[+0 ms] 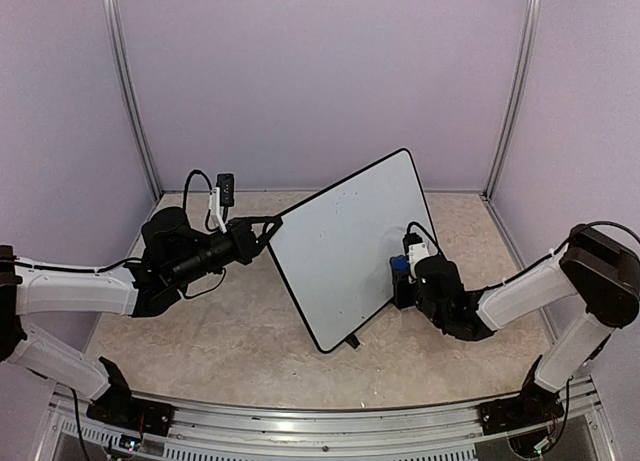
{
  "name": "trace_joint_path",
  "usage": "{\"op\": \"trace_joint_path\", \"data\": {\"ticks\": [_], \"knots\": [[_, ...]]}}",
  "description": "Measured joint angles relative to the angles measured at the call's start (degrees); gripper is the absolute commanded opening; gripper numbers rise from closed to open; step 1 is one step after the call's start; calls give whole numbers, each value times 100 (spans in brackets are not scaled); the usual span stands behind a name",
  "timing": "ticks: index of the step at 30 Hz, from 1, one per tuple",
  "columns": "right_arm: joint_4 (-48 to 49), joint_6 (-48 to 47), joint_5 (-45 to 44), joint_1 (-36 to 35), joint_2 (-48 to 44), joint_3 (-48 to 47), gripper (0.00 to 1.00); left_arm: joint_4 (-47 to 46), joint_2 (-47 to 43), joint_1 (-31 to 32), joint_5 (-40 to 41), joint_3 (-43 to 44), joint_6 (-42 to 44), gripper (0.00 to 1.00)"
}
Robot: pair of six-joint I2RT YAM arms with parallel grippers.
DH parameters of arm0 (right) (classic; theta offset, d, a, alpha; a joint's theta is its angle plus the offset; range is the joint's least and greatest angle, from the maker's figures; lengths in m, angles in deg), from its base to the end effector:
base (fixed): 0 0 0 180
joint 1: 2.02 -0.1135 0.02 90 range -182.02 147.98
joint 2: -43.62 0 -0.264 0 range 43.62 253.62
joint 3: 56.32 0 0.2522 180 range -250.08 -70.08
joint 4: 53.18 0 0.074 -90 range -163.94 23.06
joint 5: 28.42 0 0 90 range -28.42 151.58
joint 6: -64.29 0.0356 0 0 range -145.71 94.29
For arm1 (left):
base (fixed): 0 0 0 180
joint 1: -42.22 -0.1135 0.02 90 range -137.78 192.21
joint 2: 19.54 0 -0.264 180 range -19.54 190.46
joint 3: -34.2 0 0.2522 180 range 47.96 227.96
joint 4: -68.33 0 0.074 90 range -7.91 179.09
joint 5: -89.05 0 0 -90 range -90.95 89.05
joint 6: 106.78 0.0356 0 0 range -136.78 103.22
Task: Erase the whiteboard
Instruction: Erase the whiteboard at the center of the board.
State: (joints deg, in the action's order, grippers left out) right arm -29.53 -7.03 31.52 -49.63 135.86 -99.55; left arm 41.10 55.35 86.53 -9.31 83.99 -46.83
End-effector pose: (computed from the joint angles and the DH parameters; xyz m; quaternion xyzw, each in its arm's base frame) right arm 0.2090 0.2025 0.1420 -0.0696 0.8249 0.0988 0.5522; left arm 0.2030 -0.2054 0.2654 0.1380 0.6801 -0.4743 0.5417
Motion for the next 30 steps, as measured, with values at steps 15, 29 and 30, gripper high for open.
{"op": "trace_joint_path", "data": {"ticks": [15,29,30], "knots": [[-94,-227,85,-20,-85,-111,23,2,7,-15,13,-11,-33,0],[-280,-186,304,173,-188,-164,23,-11,4,-15,-31,-13,-7,0],[-326,-164,306,205,-188,-181,23,-11,4,-15,-31,-13,-9,0]]}}
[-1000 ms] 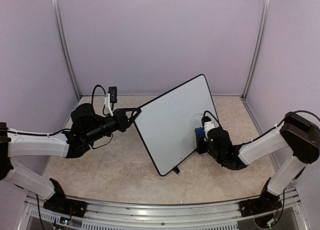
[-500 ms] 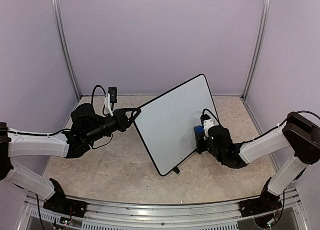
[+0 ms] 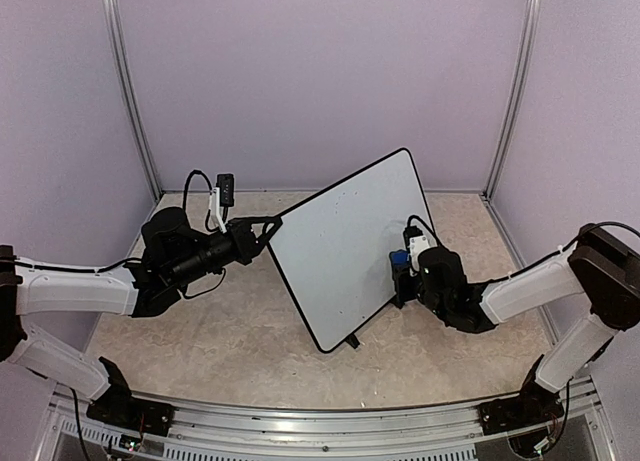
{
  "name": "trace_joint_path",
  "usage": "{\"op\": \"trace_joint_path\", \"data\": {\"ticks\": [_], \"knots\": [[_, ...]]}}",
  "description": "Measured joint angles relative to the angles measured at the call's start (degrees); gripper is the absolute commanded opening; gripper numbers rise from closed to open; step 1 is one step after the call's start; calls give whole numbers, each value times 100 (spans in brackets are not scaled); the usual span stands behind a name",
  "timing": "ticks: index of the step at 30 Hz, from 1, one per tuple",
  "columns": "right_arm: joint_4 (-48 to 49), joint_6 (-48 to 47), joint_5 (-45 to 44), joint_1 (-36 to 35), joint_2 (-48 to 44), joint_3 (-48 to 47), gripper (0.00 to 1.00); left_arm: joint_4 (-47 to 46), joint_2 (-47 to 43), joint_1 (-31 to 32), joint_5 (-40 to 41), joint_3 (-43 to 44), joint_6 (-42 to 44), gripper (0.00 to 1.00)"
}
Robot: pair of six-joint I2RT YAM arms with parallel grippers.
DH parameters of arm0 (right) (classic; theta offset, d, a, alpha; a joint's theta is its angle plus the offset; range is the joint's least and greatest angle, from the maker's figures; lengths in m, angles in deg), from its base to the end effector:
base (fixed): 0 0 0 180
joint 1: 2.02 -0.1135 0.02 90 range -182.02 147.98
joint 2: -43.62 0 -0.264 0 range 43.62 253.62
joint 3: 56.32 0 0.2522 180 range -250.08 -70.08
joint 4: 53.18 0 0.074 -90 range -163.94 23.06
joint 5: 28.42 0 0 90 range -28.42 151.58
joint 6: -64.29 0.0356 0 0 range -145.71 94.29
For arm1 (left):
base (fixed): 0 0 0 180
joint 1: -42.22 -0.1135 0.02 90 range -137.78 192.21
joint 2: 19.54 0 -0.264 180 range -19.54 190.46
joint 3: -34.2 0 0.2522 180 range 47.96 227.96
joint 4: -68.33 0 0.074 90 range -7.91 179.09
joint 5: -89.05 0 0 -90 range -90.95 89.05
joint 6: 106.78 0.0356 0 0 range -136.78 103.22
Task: Erase the whiteboard
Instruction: Erase the whiteboard at the center of the board.
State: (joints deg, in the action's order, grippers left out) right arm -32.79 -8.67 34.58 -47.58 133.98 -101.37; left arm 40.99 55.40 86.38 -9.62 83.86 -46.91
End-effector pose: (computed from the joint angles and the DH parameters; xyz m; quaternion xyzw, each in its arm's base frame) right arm 0.2180 0.1992 0.1537 -0.0802 0.8254 0.1036 0.5491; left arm 0.2033 -0.2049 0.2647 0.1385 0.6805 -0.4752 0.5404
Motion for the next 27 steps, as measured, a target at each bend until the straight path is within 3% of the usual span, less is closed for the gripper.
{"op": "trace_joint_path", "data": {"ticks": [27], "knots": [[-133,205,240,595,0,-2,22,-4,2,0,-17,0,15,0]]}}
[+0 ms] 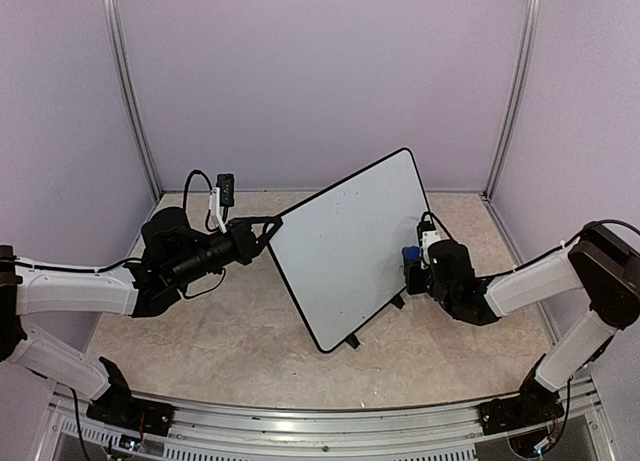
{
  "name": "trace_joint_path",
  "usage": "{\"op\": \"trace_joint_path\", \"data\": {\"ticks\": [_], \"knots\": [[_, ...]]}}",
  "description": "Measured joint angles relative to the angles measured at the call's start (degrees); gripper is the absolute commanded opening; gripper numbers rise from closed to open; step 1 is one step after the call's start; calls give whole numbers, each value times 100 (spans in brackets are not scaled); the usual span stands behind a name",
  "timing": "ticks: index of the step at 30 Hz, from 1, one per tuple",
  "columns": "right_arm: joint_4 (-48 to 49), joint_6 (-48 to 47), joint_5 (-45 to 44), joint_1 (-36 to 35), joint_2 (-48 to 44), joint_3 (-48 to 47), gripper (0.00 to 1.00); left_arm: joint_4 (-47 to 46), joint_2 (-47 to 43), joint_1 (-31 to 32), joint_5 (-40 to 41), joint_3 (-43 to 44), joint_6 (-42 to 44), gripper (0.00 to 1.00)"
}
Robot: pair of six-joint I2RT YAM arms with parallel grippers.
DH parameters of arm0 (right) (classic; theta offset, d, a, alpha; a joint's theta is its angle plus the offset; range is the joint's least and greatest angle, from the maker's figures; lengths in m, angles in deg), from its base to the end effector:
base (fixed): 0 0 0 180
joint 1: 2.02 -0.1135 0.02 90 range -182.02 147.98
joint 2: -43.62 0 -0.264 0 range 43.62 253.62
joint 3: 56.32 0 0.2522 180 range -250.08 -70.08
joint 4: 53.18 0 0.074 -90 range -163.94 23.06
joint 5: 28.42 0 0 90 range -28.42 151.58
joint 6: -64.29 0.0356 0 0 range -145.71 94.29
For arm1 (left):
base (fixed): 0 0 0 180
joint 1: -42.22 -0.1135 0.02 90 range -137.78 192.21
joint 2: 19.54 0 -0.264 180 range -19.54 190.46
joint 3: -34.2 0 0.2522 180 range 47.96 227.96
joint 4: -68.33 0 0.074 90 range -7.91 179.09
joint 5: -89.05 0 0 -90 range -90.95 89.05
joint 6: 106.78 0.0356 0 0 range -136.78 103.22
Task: Erase the whiteboard
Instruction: Erase the whiteboard at the center of the board.
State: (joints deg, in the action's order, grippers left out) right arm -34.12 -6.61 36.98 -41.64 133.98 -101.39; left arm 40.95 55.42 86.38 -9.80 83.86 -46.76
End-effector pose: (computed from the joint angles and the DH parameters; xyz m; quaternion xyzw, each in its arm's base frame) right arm 0.2363 0.1764 0.1512 -0.0370 0.8364 0.0954 0.5385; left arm 0.2032 -0.2050 0.2646 0.1405 0.6799 -0.4753 0.5404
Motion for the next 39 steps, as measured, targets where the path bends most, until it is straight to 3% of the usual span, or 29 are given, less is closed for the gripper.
{"op": "trace_joint_path", "data": {"ticks": [23,30,39], "knots": [[1604,-275,820,190,-205,227,23,-66,7,0,-149,0,111,0],[2468,39,1287,236,63,903,23,-76,4,0,-177,0,138,0],[2778,304,1453,236,216,1327,23,-114,7,0,-275,0,203,0]]}}
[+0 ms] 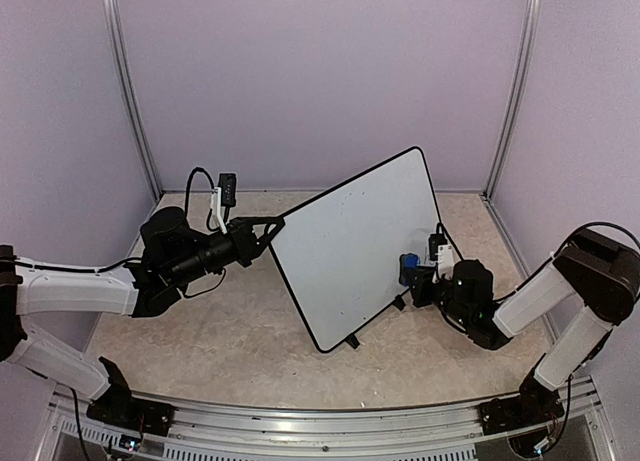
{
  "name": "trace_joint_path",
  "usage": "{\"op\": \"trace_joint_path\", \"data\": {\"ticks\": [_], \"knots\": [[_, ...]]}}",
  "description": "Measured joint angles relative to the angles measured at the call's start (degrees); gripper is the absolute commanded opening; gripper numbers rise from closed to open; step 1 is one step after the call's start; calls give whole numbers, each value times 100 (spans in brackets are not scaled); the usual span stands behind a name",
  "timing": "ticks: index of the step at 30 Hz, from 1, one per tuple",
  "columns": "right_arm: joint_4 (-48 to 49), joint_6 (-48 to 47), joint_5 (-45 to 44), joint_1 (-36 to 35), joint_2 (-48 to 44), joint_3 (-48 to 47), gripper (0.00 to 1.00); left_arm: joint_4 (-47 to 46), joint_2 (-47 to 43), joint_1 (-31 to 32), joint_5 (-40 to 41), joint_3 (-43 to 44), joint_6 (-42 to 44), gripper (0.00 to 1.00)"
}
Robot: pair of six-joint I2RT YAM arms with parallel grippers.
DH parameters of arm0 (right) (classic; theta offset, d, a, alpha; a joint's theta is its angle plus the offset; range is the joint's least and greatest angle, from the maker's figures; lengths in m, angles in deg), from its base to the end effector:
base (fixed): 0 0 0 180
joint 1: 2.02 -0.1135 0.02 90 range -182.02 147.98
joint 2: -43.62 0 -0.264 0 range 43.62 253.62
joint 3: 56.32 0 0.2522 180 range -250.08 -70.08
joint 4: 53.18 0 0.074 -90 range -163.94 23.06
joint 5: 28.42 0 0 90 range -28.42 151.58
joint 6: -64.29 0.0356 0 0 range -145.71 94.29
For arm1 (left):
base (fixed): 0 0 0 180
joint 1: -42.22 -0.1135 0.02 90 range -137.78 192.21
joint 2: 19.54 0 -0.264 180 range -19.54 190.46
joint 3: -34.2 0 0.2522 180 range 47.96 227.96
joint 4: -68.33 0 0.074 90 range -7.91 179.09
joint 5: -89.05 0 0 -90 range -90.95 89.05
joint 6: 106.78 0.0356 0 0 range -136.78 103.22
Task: Erase the whiteboard
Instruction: Erase the whiteboard at the center of the board.
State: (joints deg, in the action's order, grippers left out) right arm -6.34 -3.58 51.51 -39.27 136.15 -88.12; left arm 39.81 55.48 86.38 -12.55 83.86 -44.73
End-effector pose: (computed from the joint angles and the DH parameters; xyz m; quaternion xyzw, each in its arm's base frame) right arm 0.2114 0.1529 0.1311 -0.0496 0.7847 0.2441 0.5677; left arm 0.2019 -0.2060 0.2665 0.1691 0.6666 -0.4815 0.5433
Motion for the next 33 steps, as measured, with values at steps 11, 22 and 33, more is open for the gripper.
{"op": "trace_joint_path", "data": {"ticks": [11,22,33], "knots": [[-101,-170,251,461,-168,-691,23,9,0,0,33,0,-28,0],[566,181,621,518,271,-216,22,15,0,0,50,0,-52,0],[555,295,691,505,402,-22,22,-57,46,0,46,2,-70,0]]}}
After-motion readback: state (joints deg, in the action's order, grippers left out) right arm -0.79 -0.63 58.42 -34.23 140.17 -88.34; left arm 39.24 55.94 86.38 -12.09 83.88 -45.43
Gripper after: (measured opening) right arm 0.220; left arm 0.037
